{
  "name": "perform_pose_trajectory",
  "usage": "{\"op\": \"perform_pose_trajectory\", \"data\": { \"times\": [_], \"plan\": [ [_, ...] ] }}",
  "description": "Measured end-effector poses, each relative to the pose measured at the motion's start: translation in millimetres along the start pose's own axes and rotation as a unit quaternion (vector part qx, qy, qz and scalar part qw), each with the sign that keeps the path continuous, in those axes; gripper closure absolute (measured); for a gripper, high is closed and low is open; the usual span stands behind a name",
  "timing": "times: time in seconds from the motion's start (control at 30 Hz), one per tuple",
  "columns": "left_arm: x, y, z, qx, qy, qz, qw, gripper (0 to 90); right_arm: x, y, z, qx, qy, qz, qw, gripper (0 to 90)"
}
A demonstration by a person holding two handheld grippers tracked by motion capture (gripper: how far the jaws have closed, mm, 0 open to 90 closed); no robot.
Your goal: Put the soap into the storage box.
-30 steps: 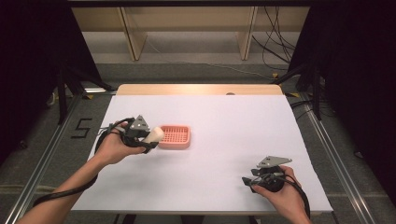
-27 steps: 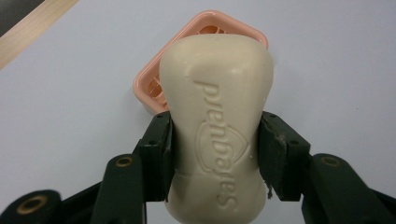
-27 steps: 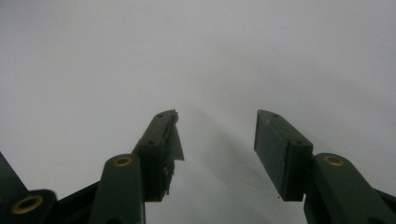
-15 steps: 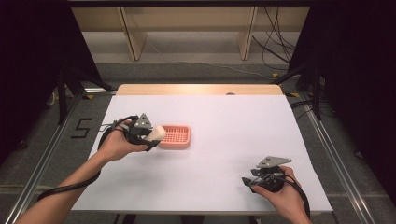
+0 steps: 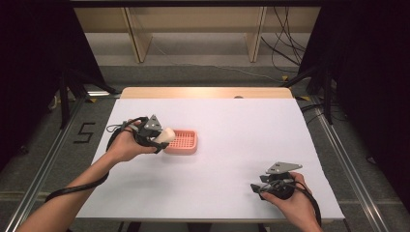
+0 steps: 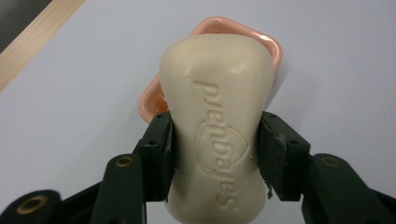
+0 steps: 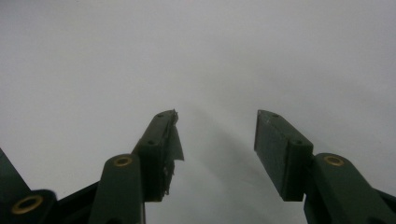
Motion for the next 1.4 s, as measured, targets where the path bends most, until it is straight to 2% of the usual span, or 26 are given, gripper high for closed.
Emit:
{"op": "perform_pose_trajectory", "data": {
  "times": [0.07,0.1,0.17,0.27,0.3,0.5,0.73,0.77,0.8,0.9,1.23,1.27,1.3,1.33,1.37,1.4],
  "plan": [
    [0.6,1.0,-0.4,0.004,0.001,0.000,1.0000,49.6,0.0,0.0,0.0,0.000,0.000,0.000,1.0000,49.2],
    [0.6,0.4,0.1,0.013,0.004,0.007,0.9999,49.6,0.0,0.0,0.0,0.000,0.000,0.000,1.0000,49.2],
    [1.7,2.8,-0.7,0.007,0.006,0.000,1.0000,49.6,0.1,0.3,0.1,-0.001,0.000,0.000,1.0000,49.2],
    [2.0,3.0,-0.7,0.017,0.008,0.008,0.9998,49.6,0.1,1.6,0.0,-0.007,0.001,0.002,1.0000,49.2],
    [2.1,4.4,-1.1,0.010,0.007,0.002,0.9999,49.6,0.1,1.6,0.0,-0.007,0.000,0.002,1.0000,49.2],
    [2.9,8.6,-3.1,0.010,0.012,0.000,0.9999,49.6,0.1,1.4,0.0,-0.007,0.000,0.002,1.0000,49.2],
    [3.2,11.9,-7.3,0.009,0.024,0.000,0.9997,49.6,-0.1,0.0,-0.3,-0.003,-0.002,0.000,1.0000,49.2],
    [2.4,12.5,-7.6,0.008,0.019,0.000,0.9998,49.6,0.0,0.0,-0.4,-0.004,-0.001,0.000,1.0000,49.2],
    [2.5,11.4,-7.9,0.017,0.023,0.006,0.9996,49.6,0.0,-0.2,-0.5,-0.004,0.000,0.001,1.0000,49.2],
    [2.8,13.5,-9.6,0.007,0.026,-0.001,0.9996,49.6,0.8,-1.1,-1.0,-0.002,0.006,0.001,1.0000,49.2],
    [3.9,16.6,-11.2,0.009,0.033,-0.001,0.9994,49.6,1.3,-1.4,-0.5,0.000,0.011,0.003,0.9999,49.2],
    [4.3,17.3,-11.5,0.008,0.034,-0.002,0.9994,49.6,0.6,-0.9,-0.3,-0.002,0.005,0.003,1.0000,49.2],
    [3.9,17.3,-11.2,0.012,0.031,0.000,0.9994,49.6,2.9,-1.5,0.1,0.001,0.018,0.004,0.9998,49.2],
    [4.4,17.6,-11.6,0.012,0.034,0.000,0.9993,49.6,3.2,-1.8,-0.2,0.002,0.019,0.003,0.9998,49.2],
    [4.5,17.9,-11.7,0.013,0.035,0.001,0.9993,49.6,1.1,-2.6,-0.2,0.007,0.009,0.000,0.9999,49.2],
    [5.0,18.7,-12.0,0.012,0.038,0.000,0.9992,49.6,1.0,-1.4,-0.5,0.000,0.011,0.002,0.9999,49.2]
  ]
}}
Point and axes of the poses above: each handheld gripper's, and its own axes: y roughly forward along the jaws, z roughly out of its underside, x roughly to its left, the point moved 8 cm from there along y, roughly forward along the jaws, and after that the axes turned 15 degrees about -x, right-handed, at the moved point
